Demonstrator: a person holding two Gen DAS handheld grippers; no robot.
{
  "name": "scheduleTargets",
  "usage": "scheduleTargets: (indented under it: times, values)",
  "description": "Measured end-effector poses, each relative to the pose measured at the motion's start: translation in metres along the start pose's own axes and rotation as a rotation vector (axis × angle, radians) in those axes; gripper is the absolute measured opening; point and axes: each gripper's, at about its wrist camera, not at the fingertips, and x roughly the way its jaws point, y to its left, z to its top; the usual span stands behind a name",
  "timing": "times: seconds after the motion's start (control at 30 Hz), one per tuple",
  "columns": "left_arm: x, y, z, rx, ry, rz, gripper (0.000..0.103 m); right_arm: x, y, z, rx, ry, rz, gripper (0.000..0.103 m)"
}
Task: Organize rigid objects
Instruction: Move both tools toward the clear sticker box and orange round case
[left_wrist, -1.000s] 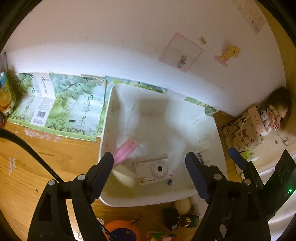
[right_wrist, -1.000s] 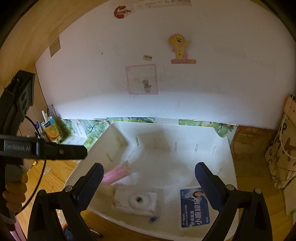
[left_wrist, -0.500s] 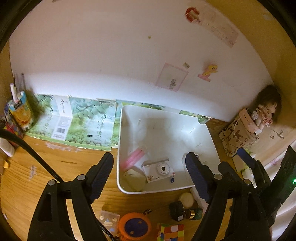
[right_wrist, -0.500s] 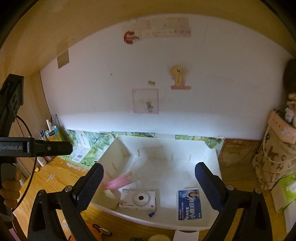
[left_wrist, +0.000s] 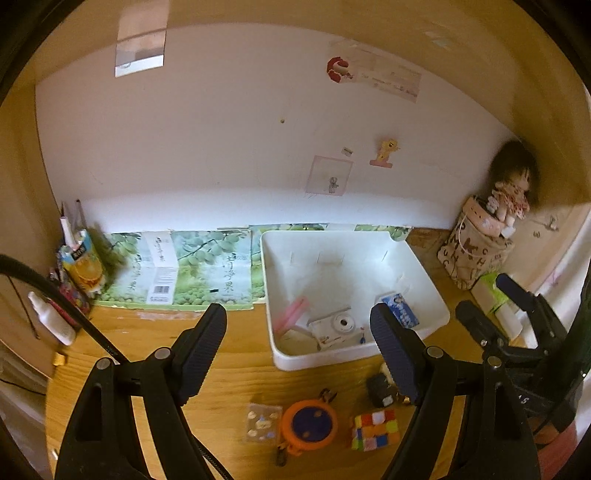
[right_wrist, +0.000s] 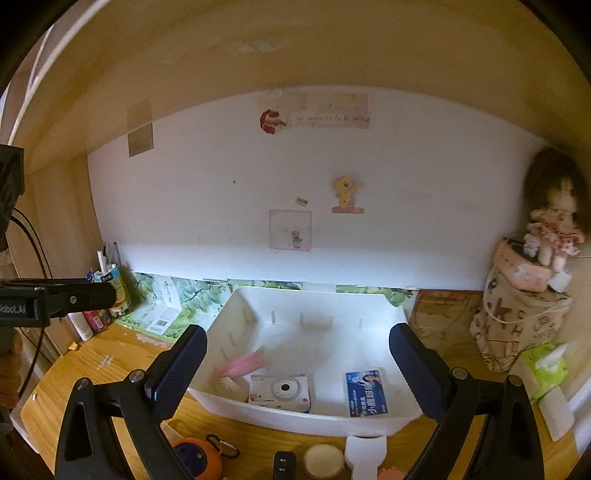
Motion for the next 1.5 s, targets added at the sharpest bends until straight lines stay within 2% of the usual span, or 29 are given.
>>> scheduleTargets:
  times: [0.33,0.5,0.73,1.1,1.23,1.37,1.5]
  values:
    - [-0.033,0.005,-0.025,0.103,0.006,0.036,0.083,-0.038,0.019,-0.024,-0.003,0.014,-0.040,0.099]
    - [-0.038,0.009,-0.039,0.127,0.027,0.081,0.083,-0.052,0.026,-0.037,0.011,0.032,-0.043,0.099]
    - [-0.034,0.016,-0.064,0.126,0.109,0.091,0.083,-0.065,0.028,-0.056,0.070,0.101,-0.035,0.099]
    - [-0.006,0.033,-0.101,0.066,0.261,0.134,0.083,-0.056,0.030,-0.089,0.166,0.274,-0.015,0.099]
    - [0.012,0.036,-0.107,0.035,0.337,0.129,0.083,-0.048,0.026,-0.102,0.241,0.336,0.019,0.099]
    - [0.024,0.032,-0.112,0.078,0.386,0.114,0.083,-0.037,0.017,-0.114,0.356,0.406,0.045,0.099]
    - [0.039,0.030,-0.116,0.104,0.437,0.095,0.083,-0.025,0.006,-0.123,0.438,0.460,0.031,0.099]
